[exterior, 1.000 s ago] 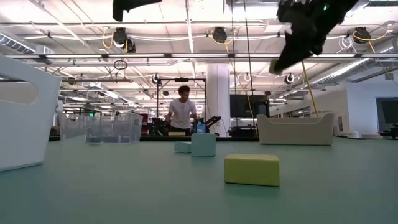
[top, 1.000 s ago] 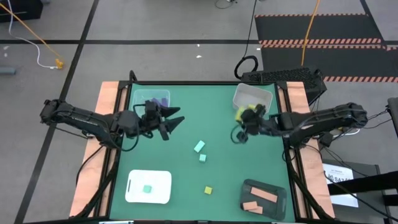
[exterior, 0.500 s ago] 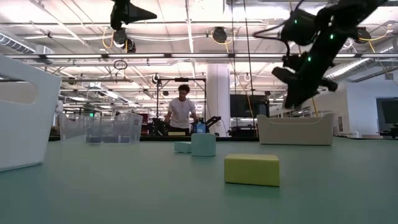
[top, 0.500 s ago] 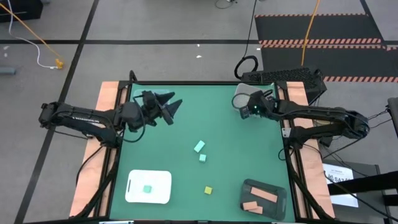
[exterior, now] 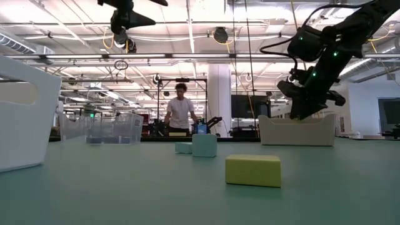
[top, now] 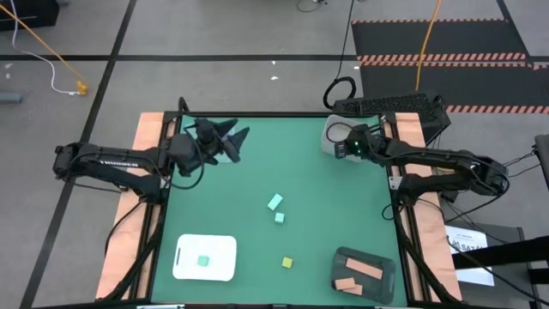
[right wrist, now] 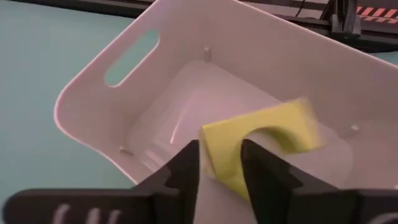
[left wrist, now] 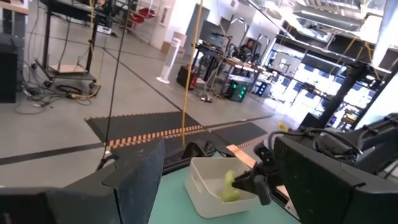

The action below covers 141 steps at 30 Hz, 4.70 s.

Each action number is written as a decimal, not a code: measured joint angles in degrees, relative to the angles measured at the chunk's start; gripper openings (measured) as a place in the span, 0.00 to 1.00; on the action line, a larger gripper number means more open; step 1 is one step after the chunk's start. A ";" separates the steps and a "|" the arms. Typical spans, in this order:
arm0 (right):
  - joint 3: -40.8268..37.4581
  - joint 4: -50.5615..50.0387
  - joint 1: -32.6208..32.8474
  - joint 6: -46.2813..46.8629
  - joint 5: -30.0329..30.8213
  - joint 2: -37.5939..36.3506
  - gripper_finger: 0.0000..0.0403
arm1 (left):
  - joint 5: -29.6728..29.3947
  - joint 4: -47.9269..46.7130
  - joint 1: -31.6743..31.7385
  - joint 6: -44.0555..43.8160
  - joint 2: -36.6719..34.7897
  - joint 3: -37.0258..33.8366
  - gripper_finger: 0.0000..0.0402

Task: Sort & place blocks by color
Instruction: Put the top light green block into the gray bin, then put the top light blue block into the white bin

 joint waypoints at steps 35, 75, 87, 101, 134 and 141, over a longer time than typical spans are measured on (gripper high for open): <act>0.02 28.00 16.11 -4.11 -15.77 -6.71 0.62 | 9.10 -10.93 -13.61 -11.19 25.68 0.02 0.75; 0.00 25.38 29.30 -4.66 -6.80 -6.51 0.62 | 5.87 -16.28 -16.66 -12.37 52.43 12.29 0.75; 0.00 24.28 29.30 -4.20 -7.06 -6.53 0.62 | 8.32 -17.93 -16.10 -19.05 51.22 12.23 0.32; 0.00 23.24 29.30 -4.20 -7.12 -6.52 0.62 | 8.28 -0.86 -16.33 -2.35 31.65 12.16 0.32; -0.02 23.29 29.30 1.76 -14.68 -6.53 0.62 | 19.16 -5.84 -29.38 -13.27 21.59 12.17 0.32; -0.02 23.58 29.28 1.19 -14.67 -6.51 0.62 | 23.95 -25.23 -41.21 -38.47 21.59 12.17 0.32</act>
